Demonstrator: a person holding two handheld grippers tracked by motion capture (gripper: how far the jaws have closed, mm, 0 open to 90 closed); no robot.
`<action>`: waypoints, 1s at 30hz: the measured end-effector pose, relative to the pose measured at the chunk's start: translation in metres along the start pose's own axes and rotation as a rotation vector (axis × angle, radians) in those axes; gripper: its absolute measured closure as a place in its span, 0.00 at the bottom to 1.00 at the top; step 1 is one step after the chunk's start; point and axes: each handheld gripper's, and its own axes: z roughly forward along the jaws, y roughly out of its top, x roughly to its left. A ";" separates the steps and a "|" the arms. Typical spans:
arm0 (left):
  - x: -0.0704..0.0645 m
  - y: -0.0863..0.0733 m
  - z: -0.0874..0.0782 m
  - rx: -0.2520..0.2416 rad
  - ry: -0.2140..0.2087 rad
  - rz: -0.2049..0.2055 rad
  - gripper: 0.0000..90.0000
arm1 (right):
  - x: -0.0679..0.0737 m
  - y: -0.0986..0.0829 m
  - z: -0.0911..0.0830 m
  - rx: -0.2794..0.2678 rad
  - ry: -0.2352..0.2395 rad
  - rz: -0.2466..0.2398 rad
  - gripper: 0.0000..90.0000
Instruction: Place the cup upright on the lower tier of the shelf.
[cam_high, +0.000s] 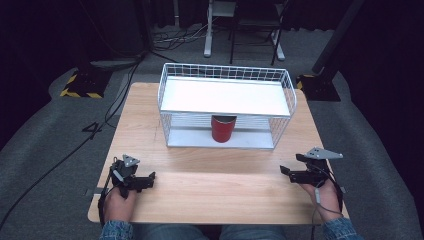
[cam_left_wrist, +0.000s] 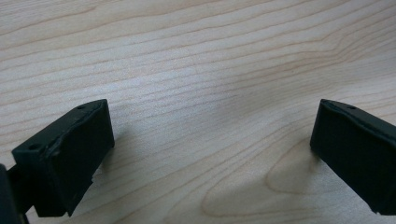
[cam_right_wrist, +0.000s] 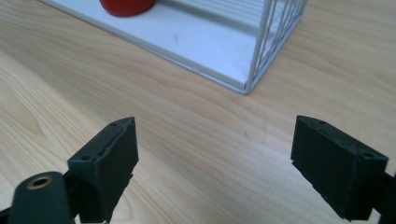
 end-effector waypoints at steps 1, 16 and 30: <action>0.000 0.000 0.000 0.001 0.000 -0.001 0.00 | -0.001 -0.002 0.001 0.003 -0.001 0.002 0.17; 0.000 0.000 0.000 0.000 0.000 0.000 0.00 | -0.004 -0.034 0.018 0.080 -0.019 0.020 0.17; 0.000 0.000 0.000 0.001 0.000 -0.001 0.00 | -0.002 -0.041 0.027 0.082 -0.017 -0.047 0.12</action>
